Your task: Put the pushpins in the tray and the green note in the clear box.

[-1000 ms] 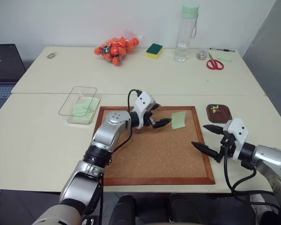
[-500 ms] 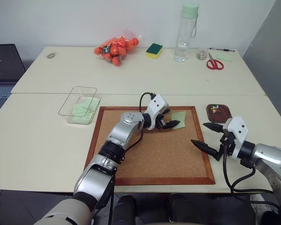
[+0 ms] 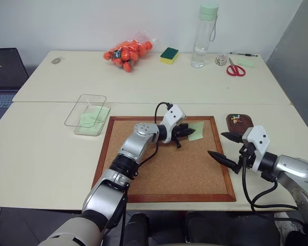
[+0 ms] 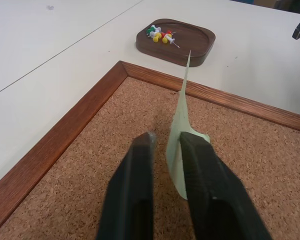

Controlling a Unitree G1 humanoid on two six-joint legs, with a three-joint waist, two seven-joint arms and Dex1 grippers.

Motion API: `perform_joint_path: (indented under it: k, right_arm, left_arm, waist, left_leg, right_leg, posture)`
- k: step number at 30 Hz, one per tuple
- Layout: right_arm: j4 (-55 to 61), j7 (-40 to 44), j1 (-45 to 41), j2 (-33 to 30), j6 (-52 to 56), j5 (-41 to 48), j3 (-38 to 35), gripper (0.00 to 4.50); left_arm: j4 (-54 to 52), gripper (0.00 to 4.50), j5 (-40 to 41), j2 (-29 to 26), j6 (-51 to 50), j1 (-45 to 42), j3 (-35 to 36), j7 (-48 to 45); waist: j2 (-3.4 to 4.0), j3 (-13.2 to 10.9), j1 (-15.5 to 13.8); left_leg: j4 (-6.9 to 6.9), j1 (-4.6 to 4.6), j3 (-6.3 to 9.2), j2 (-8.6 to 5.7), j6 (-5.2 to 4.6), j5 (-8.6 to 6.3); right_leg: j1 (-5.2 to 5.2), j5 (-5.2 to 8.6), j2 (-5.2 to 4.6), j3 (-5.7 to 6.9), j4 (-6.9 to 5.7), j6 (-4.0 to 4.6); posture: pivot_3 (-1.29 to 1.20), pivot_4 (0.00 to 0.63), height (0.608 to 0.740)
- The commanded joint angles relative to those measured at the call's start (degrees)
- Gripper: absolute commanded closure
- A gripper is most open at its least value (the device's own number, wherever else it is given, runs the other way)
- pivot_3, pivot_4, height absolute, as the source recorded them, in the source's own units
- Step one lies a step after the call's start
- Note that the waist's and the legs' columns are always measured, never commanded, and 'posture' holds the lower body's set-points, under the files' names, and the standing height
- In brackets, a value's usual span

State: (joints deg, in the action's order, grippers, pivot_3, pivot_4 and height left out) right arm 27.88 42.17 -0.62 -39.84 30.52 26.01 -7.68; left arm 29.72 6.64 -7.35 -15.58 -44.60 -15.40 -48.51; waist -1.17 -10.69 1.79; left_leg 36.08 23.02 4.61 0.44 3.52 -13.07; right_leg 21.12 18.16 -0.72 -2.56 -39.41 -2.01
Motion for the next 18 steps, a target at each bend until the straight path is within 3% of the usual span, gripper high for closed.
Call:
perform_joint_path:
  k: [1,10,18]
  right_arm:
    - [1.5,-0.3,-0.6,0.1,-0.6,0.2,-0.3,0.00]
    - [1.0,-0.3,-1.2,0.4,-1.0,-0.1,0.0,0.00]
    - [1.7,-0.5,-2.1,1.0,-0.7,0.1,0.9,0.00]
  left_arm:
    - [-2.6,4.49,1.2,-0.1,0.4,-0.5,1.4,-1.4]
    - [-7.5,4.49,3.2,-0.9,-1.9,0.8,3.6,-1.7]
    - [-19.8,4.49,7.9,-4.2,-8.3,3.9,10.6,1.9]
  waist:
    - [0.00,0.0,0.0]
    - [0.00,0.0,0.0]
    - [0.00,0.0,0.1]
  left_leg:
    - [0.00,0.00,0.00,0.00,0.00,0.00]
    - [0.00,0.00,0.01,0.01,0.00,0.00]
    - [0.02,-0.01,0.01,0.03,0.00,0.00]
  right_leg:
    - [0.00,0.00,0.00,0.00,0.00,0.00]
    - [0.00,0.00,0.00,0.01,-0.02,0.01]
    - [0.00,-0.01,0.00,0.00,-0.04,0.01]
  posture:
    - [0.00,0.150,0.740]
    - [0.00,0.150,0.740]
    - [0.00,0.150,0.740]
